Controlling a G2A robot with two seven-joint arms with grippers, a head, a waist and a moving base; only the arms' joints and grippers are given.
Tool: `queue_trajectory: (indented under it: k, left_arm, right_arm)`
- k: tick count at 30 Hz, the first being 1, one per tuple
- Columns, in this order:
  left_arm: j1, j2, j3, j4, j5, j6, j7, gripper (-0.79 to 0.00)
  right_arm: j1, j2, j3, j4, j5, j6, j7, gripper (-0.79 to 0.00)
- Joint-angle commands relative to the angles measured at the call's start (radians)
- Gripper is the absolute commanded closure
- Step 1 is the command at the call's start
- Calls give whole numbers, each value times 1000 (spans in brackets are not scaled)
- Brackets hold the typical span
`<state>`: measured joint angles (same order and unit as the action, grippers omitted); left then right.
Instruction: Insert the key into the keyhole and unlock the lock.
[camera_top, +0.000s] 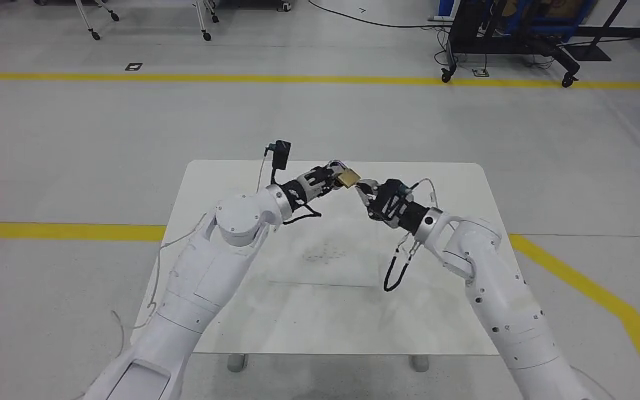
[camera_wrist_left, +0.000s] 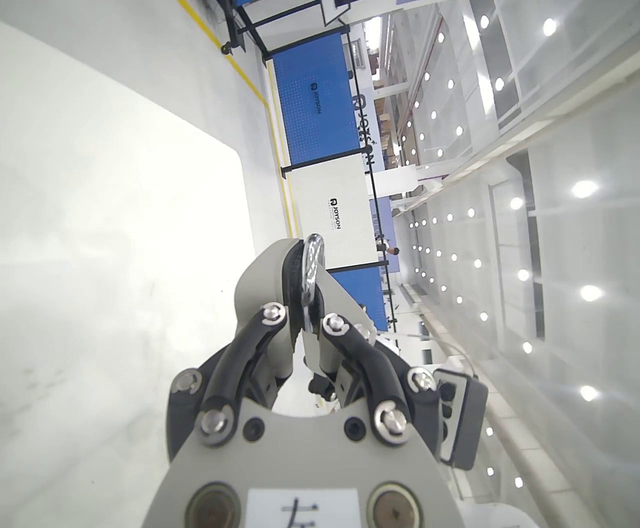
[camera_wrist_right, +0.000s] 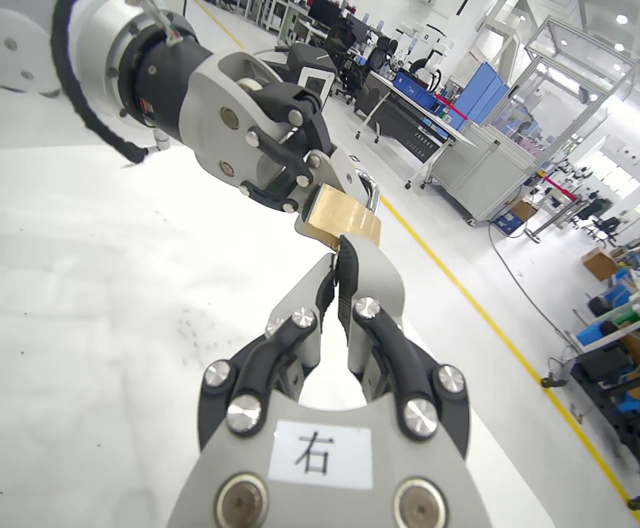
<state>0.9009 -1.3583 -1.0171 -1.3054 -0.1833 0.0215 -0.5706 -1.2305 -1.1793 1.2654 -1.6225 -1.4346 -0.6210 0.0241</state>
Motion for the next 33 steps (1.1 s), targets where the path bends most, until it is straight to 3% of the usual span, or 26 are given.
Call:
queue_trajectory:
  k: [1, 2, 4, 5, 13, 17, 21, 24, 30, 32, 33]
  left_arm:
    - [12, 2, -10, -10, 2, -19, 2, 0]
    - [17, 3, -15, -10, -5, -17, 1, 0]
    - [24, 4, -29, -9, -33, -6, -1, 0]
    - [27, 4, -34, -8, -46, -4, -5, 0]
    - [38, 7, -90, 25, -177, 54, -50, 0]
    - [23, 25, -87, 30, -26, 76, -113, 0]
    - [2, 44, -35, 67, 200, 103, -248, 0]
    - [-6, 47, 17, 110, 276, 97, -347, 0]
    - [-27, 30, 85, 221, 303, 32, -336, 0]
    - [-32, 23, 97, 253, 284, -12, -314, -308]
    - [-37, 19, 105, 272, 278, -20, -316, -616]
  right_arm:
    - [-4, 2, 9, 0, 27, -18, -3, 0]
    - [-4, 3, 13, -1, 26, -23, -1, -99]
    - [-3, 7, 17, -13, -3, -34, -7, -674]
    - [-5, 9, 19, -19, -18, -35, -18, -785]
    - [-33, 33, 73, -78, -201, -52, -122, -785]
    - [-53, 53, 162, -94, -284, -65, -131, -785]
    - [-53, 53, 162, -94, -284, -65, -131, -785]
    - [-53, 53, 162, -94, -284, -65, -131, -785]
    - [-53, 53, 162, -94, -284, -65, -131, -785]
    - [-53, 53, 162, -94, -284, -65, -131, -785]
    - [-53, 53, 162, -94, -284, -65, -131, -785]
